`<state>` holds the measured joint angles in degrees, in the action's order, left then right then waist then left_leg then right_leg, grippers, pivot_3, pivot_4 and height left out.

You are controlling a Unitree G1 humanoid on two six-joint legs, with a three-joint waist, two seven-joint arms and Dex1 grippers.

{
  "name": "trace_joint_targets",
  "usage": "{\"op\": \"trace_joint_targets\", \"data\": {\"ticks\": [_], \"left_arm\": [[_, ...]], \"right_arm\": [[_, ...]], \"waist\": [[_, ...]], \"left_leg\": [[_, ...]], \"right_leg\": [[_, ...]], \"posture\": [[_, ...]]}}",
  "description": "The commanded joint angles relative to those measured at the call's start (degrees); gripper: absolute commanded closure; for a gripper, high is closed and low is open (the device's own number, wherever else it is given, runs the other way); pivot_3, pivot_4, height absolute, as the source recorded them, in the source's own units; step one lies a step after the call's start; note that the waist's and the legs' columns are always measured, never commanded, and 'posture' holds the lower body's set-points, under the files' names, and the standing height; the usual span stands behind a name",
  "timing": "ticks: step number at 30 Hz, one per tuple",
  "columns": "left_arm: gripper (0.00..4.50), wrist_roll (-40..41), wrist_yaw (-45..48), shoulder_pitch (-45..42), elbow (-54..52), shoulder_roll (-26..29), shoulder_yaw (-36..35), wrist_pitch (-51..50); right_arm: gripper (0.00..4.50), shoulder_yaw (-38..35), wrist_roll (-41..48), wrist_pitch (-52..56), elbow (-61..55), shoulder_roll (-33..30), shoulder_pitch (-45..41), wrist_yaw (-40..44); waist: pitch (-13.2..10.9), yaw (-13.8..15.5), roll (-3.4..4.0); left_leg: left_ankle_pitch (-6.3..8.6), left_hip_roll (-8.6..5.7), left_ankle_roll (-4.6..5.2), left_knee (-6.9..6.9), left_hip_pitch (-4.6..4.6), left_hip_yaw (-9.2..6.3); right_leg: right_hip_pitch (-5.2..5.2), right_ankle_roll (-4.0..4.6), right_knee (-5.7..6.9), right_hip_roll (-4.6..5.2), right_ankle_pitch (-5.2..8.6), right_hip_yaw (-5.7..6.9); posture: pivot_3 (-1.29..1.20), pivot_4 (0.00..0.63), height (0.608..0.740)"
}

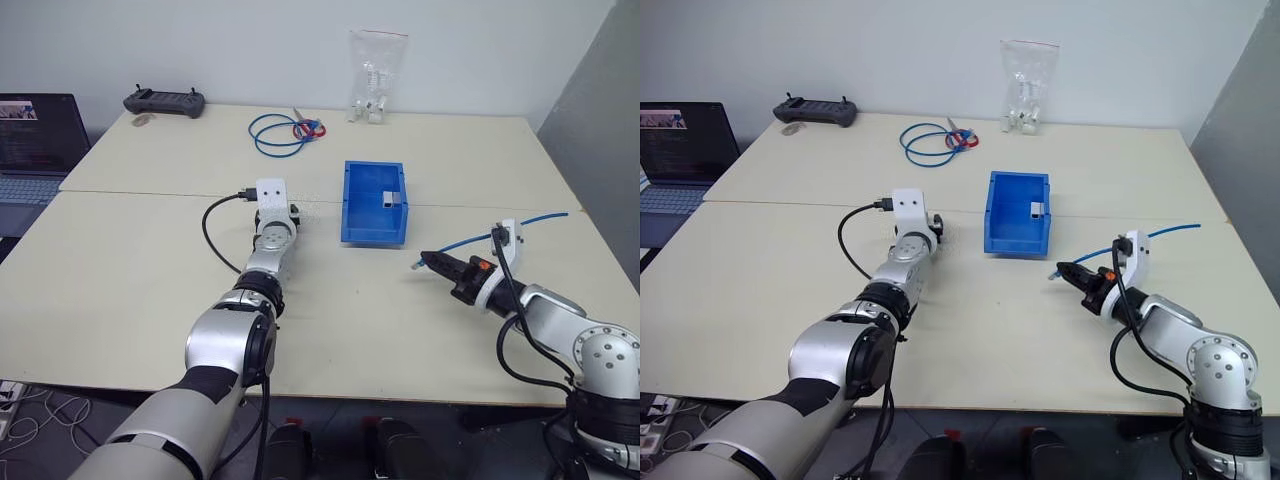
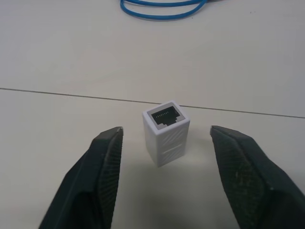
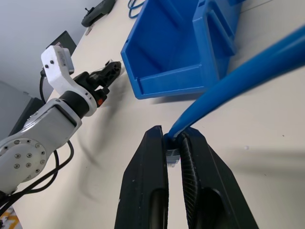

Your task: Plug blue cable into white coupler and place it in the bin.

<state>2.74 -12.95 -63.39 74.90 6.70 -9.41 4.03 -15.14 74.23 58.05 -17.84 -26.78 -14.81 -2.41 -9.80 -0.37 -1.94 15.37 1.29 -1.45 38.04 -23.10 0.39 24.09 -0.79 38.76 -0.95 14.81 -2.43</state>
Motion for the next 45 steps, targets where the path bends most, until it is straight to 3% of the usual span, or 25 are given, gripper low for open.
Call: {"op": "trace_joint_targets", "data": {"ticks": [1, 7, 16, 20, 22, 26, 29, 32, 36, 40, 45], "left_arm": [[2.43, -0.8, -0.1, -2.1, -0.1, 0.8, -0.4, 0.5], [3.7, -0.5, -0.1, -2.1, 0.1, 1.1, -0.9, 0.1], [3.75, -0.8, 7.3, -1.0, -1.8, 3.0, -0.3, -0.1], [3.75, 0.6, 28.2, 6.0, -13.7, 8.0, 3.2, -2.5], [3.75, 3.5, 40.4, 12.7, -27.1, 11.3, 5.8, -7.8], [3.75, 10.4, 62.7, 26.4, -54.3, 23.4, 10.5, -21.0], [3.75, 16.5, 72.5, 30.1, -63.9, 29.1, 10.4, -27.6], [3.75, 17.5, 79.3, 29.7, -65.0, 30.0, 13.3, -27.4], [3.75, 16.4, 84.5, 26.9, -61.6, 25.0, 17.7, -22.6], [3.75, 10.2, 89.5, 25.5, -54.1, 20.7, 24.4, -10.5], [3.75, 7.3, 92.6, 24.5, -45.2, 17.7, 26.4, -0.3]], "right_arm": [[4.39, -2.4, 1.9, -0.8, -2.3, -0.8, 0.3, -0.4], [4.39, -3.1, 2.2, -0.8, -2.8, -1.0, 0.9, -0.8], [4.39, -2.3, 1.3, -0.9, -2.5, -0.8, 0.3, -0.9], [4.39, -0.9, 0.3, -1.2, -2.5, 0.1, -0.1, -0.2], [4.39, 0.0, -0.4, -1.2, -2.3, 0.4, -0.3, 0.5], [4.39, 2.5, -2.5, -0.3, -1.7, -0.7, -1.3, 4.5], [4.39, 4.3, -4.2, 0.4, -1.5, -2.7, -2.2, 8.3], [4.39, 6.9, -7.5, 0.2, -1.0, -4.5, -4.2, 12.3], [4.39, 9.5, -10.9, -0.3, 0.9, -4.6, -7.2, 15.7], [4.39, 10.2, -12.8, -0.2, 1.5, -4.4, -8.8, 18.1], [4.39, 9.6, -13.8, 0.1, 0.0, -3.6, -7.7, 18.3]], "waist": [[0.0, 0.0, 0.0], [0.0, 0.0, 0.0], [0.0, 0.0, 0.0], [0.0, -0.6, 0.01], [0.0, -1.4, 0.05], [0.0, -2.3, 0.08], [0.0, -2.4, 0.08], [0.0, -1.2, 0.14], [0.0, -1.0, 0.13], [0.0, -1.1, 0.11], [0.0, -1.5, 0.11]], "left_leg": [[0.0, 0.0, 0.0, 0.0, 0.0, -0.01], [0.0, 0.0, 0.0, 0.0, 0.01, 0.01], [0.0, 0.0, 0.0, 0.0, 0.01, 0.02], [0.0, 0.01, -0.01, -0.03, 0.07, 0.08], [-0.01, 0.04, -0.03, -0.08, 0.11, 0.1], [-0.04, 0.24, -0.08, -0.08, 0.12, 0.11], [-0.04, 0.31, -0.08, -0.08, 0.14, 0.0], [-0.06, 0.27, -0.04, -0.03, 0.16, -0.21], [-0.11, 0.1, 0.04, 0.03, 0.21, -0.18], [-0.09, 0.03, 0.06, 0.03, 0.08, -0.04], [-0.08, 0.21, 0.08, -0.01, 0.07, -0.11]], "right_leg": [[0.0, 0.0, 0.0, 0.0, 0.0, 0.0], [0.0, 0.0, 0.01, 0.0, 0.0, 0.0], [0.0, 0.0, 0.03, -0.01, 0.0, 0.0], [0.0, 0.0, 0.08, -0.02, 0.0, -0.04], [0.0, 0.02, 0.1, -0.01, 0.0, -0.07], [0.07, 0.34, 0.15, 0.03, -0.14, -0.15], [0.07, 0.54, 0.25, 0.01, -0.06, -0.21], [-0.02, 0.32, 0.24, -0.04, 0.16, -0.02], [-0.14, 0.27, 0.18, -0.07, 0.15, -0.02], [-0.02, 0.24, 0.11, -0.06, 0.13, -0.06], [0.02, 0.28, 0.16, -0.04, 0.12, -0.13]], "posture": [[0.0, 0.15, 0.74], [0.0, 0.15, 0.74], [0.0, 0.15, 0.74], [0.0, 0.15, 0.74], [0.0, 0.15, 0.74], [0.0, 0.15, 0.74], [0.0, 0.15, 0.74], [0.0, 0.15, 0.74], [0.0, 0.15, 0.74], [0.0, 0.15, 0.74], [0.0, 0.15, 0.74]]}}
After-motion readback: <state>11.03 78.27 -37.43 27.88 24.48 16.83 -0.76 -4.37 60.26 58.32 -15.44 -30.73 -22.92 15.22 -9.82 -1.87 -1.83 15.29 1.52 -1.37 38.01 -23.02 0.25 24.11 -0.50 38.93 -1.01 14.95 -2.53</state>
